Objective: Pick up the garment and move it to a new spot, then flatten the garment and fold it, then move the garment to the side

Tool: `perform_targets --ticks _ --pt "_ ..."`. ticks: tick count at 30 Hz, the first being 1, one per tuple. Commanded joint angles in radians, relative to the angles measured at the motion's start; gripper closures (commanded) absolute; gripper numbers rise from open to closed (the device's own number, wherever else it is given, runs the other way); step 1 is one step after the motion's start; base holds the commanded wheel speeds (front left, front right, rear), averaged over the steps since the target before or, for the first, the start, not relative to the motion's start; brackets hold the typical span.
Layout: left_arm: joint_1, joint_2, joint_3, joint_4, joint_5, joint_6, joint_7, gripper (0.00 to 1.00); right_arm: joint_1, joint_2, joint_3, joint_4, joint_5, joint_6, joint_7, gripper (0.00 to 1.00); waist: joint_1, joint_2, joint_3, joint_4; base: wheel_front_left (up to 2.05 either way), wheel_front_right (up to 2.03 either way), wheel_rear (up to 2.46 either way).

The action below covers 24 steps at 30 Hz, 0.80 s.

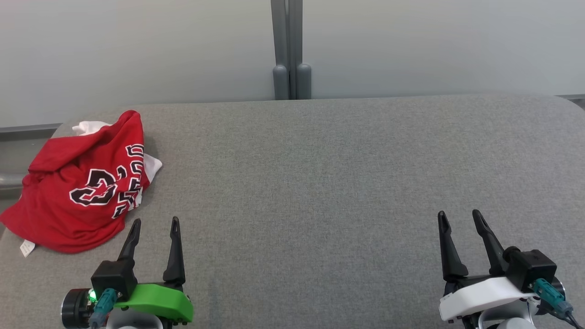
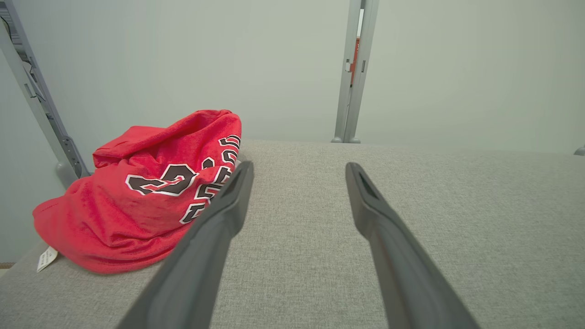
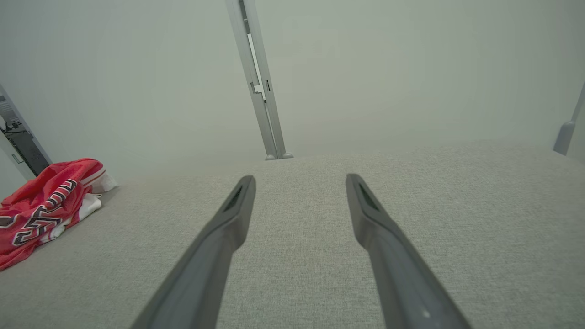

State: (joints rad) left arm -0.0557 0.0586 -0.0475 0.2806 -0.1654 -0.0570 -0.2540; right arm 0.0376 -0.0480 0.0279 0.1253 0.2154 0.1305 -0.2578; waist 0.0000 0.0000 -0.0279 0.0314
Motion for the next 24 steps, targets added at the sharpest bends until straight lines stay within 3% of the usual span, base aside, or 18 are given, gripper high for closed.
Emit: perform_targets --ticks 1,24 --pt "0.012 0.007 -0.002 -0.005 0.021 -0.001 -0.001 0.00 0.012 -0.004 -0.002 0.001 -0.022 0.000 -0.010 0.00 0.0000 0.0000 0.000 0.001 0.00 0.00 0.00" --pt "0.021 0.024 -0.009 -0.029 -0.017 0.018 0.026 0.00 0.006 -0.004 -0.010 0.021 -0.005 0.000 -0.008 0.00 0.0000 0.0000 0.004 -0.003 0.00 0.00 0.00"
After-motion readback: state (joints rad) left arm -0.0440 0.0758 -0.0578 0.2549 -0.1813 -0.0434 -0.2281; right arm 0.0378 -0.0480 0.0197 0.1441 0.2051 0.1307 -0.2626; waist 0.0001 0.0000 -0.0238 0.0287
